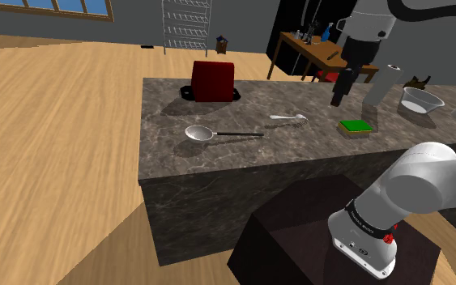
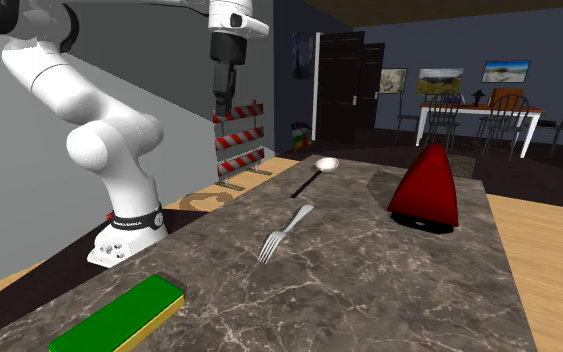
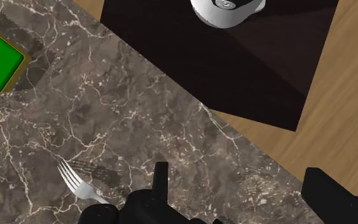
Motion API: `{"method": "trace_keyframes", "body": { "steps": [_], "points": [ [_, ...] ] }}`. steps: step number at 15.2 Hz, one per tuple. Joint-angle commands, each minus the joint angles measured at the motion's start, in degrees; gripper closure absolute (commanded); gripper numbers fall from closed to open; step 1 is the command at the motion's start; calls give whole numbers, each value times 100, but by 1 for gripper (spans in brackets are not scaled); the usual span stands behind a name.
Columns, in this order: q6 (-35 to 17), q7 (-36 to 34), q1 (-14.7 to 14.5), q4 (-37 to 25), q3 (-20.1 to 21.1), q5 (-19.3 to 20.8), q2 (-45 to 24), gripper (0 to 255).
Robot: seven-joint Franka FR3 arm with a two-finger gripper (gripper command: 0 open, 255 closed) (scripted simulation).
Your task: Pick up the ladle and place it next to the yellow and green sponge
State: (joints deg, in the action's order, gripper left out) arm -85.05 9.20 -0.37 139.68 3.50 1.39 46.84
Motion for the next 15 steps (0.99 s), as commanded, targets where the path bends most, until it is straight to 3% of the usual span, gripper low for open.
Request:
{"method": "trace_keyframes", "body": {
  "steps": [1, 15],
  "points": [
    [0, 0, 0, 0, 0, 0, 0, 0],
    [-2470, 1426, -795, -333, 383, 257, -2481, 0]
  ]
}}
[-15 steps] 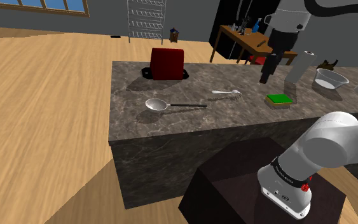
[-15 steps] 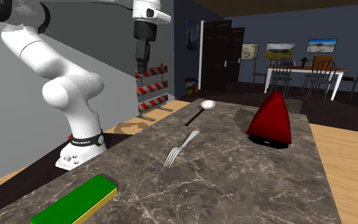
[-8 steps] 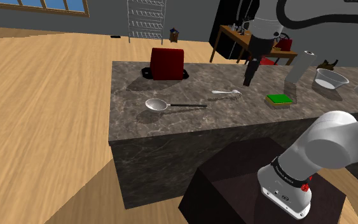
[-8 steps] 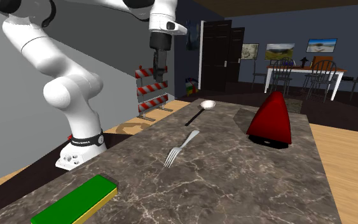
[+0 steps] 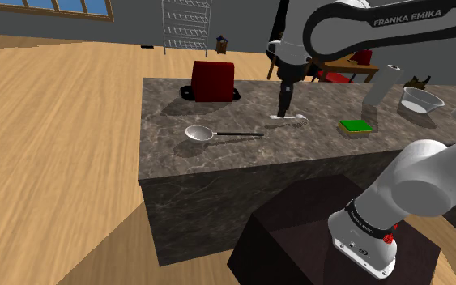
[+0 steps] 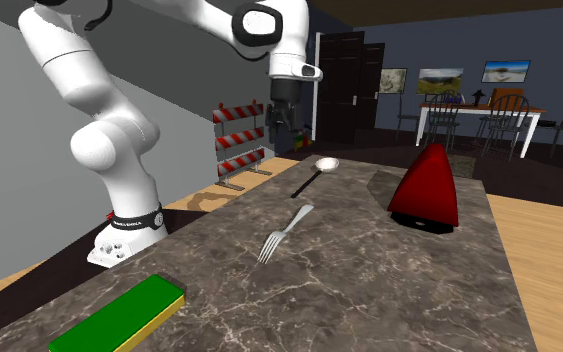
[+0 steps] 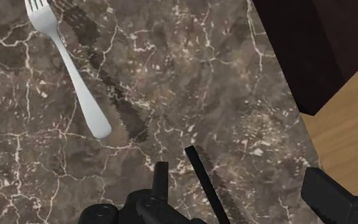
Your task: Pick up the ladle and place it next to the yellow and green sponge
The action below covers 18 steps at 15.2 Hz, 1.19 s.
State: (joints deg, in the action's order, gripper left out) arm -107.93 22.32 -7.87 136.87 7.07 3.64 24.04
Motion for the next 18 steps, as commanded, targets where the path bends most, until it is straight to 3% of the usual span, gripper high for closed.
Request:
{"method": "trace_keyframes", "body": {
  "steps": [1, 13, 18],
  "points": [
    [-328, 200, -92, -111, 68, 61, -383, 0],
    [-1722, 1024, -622, -1045, 629, 672, -2475, 0],
    [-2089, 950, -600, -874, 600, 785, -2681, 0]
  ]
}}
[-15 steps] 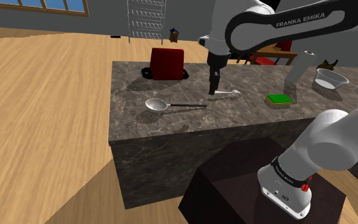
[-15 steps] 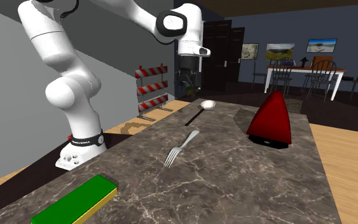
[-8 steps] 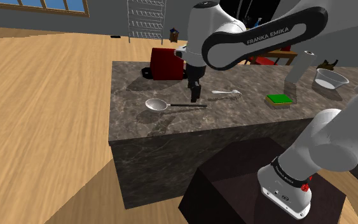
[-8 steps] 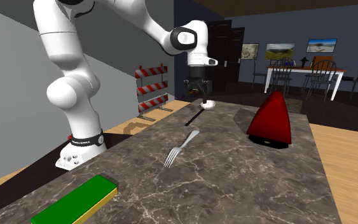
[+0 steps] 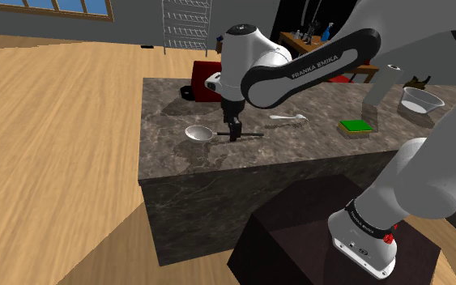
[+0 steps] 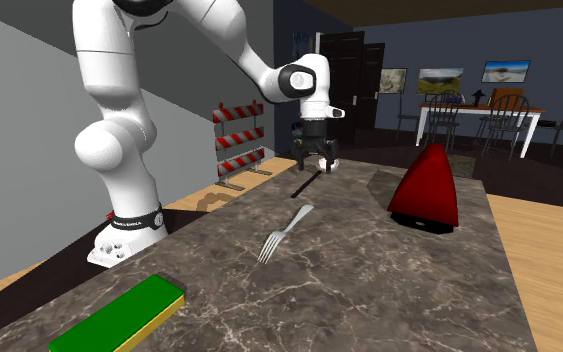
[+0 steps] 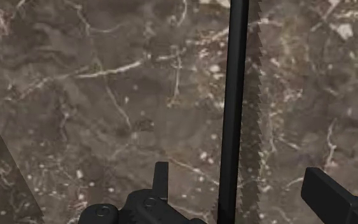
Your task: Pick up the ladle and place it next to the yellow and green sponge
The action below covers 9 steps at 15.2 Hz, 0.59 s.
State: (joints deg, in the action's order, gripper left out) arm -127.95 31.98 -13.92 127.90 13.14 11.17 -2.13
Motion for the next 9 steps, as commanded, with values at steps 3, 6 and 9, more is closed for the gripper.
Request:
{"method": "trace_keyframes", "body": {
  "steps": [3, 6, 9],
  "points": [
    [-273, -60, 15, 99, -23, 99, -180, 0],
    [-273, -60, 15, 99, -24, 99, -180, 0],
    [-273, -60, 15, 99, -24, 99, -180, 0]
  ]
}}
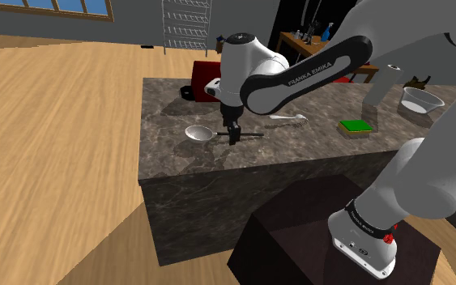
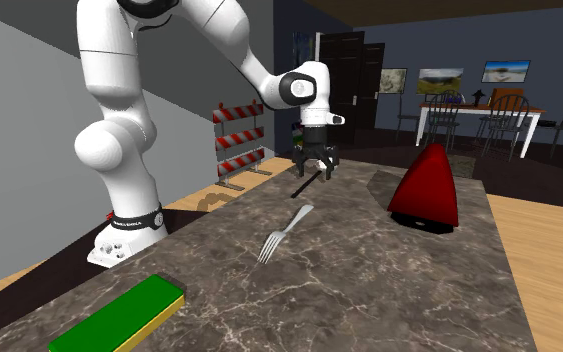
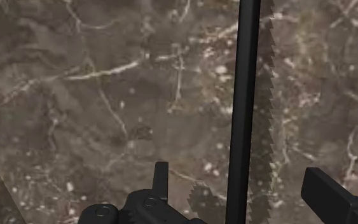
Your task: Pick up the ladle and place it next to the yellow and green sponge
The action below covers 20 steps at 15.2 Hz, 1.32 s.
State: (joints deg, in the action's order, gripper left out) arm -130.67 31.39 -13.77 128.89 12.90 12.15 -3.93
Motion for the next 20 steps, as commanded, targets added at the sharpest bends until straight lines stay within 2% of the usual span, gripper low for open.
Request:
{"method": "trace_keyframes", "body": {
  "steps": [1, 2, 3, 12, 20],
  "points": [
    [0, 0, 0, 0, 0, 0, 0, 0],
    [0, 0, 0, 0, 0, 0, 0, 0],
    [0, 0, 0, 0, 0, 0, 0, 255],
    [-1, 0, 1, 0, 1, 0, -1, 255],
    [574, 192, 2, -241, 18, -191, 361, 255]
  ]
}}
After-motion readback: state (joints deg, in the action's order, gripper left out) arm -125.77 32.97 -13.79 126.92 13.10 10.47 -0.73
